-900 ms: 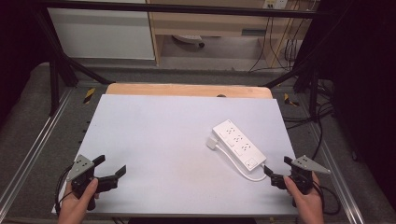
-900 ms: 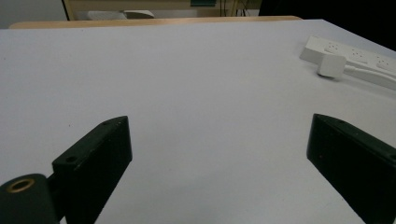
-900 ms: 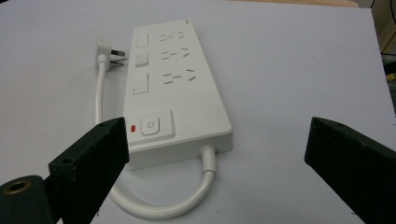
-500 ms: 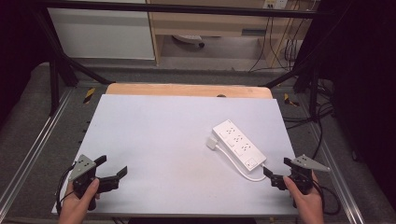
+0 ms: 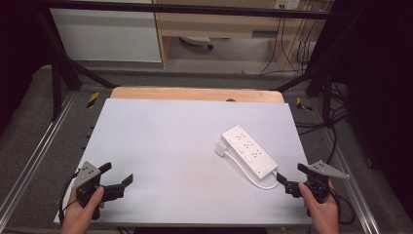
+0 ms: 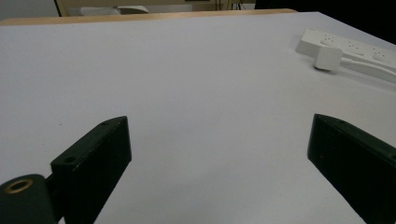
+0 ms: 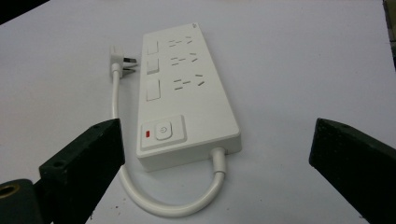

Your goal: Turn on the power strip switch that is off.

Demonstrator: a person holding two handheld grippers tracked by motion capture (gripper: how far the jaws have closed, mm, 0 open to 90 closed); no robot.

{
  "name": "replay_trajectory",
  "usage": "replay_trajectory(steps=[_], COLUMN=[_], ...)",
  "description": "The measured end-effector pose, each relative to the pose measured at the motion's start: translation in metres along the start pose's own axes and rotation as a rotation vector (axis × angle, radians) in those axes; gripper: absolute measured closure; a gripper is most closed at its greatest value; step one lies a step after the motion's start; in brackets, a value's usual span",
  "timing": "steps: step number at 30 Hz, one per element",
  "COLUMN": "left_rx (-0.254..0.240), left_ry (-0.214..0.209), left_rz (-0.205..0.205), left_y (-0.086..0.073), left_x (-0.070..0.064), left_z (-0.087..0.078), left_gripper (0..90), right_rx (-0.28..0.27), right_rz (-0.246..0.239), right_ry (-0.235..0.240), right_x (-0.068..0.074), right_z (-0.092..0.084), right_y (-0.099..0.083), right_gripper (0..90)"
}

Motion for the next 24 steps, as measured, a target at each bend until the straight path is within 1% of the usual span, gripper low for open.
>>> replay_trajectory(steps=[4,6,9,11,15,19,21,22,24], left_rx=[0.001,0.003,0.005,0.006,0.011,0.011,0.012,0.013,0.014], left_ry=[-0.002,-0.002,-0.002,-0.004,-0.004,-0.002,0.000,0.002,0.002], left_rz=[0.000,0.003,0.001,0.004,0.013,0.013,0.012,0.012,0.009], left_y=[0.000,0.000,-0.001,-0.001,-0.002,-0.002,-0.002,-0.002,-0.003], left_x=[0.000,0.000,0.000,-0.001,-0.001,-0.001,0.000,0.000,0.000], left_z=[0.000,0.000,0.000,0.001,0.000,0.001,0.001,0.001,0.001], left_gripper=[6.0,5.9,5.9,5.9,5.9,5.9,5.9,5.9,5.9], right_rx=[-0.003,-0.021,-0.032,-0.037,-0.043,-0.049,-0.053,-0.063,-0.070], right_rz=[-0.001,-0.005,-0.006,-0.021,-0.026,-0.034,-0.042,-0.047,-0.048], right_ry=[0.011,0.012,0.011,0.012,0.017,0.017,0.020,0.019,0.015], right_x=[0.002,0.003,0.005,0.007,0.011,0.014,0.016,0.017,0.018], right_z=[0.001,-0.001,-0.002,-0.003,-0.003,-0.001,0.000,0.001,0.002], right_y=[0.001,0.003,0.005,0.007,0.010,0.013,0.016,0.020,0.023], right_gripper=[3.6,3.4,3.4,4.0,3.9,3.6,3.6,3.5,2.9])
Point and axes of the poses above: each handheld gripper's, and its own axes: z roughly forward along the jaws, y roughly out of its top, x roughly to its left, the point moved 5 cm from there along z, roughly forward along the jaws, and after that the axes turned 7 degrees about y, right-handed, at the moved point
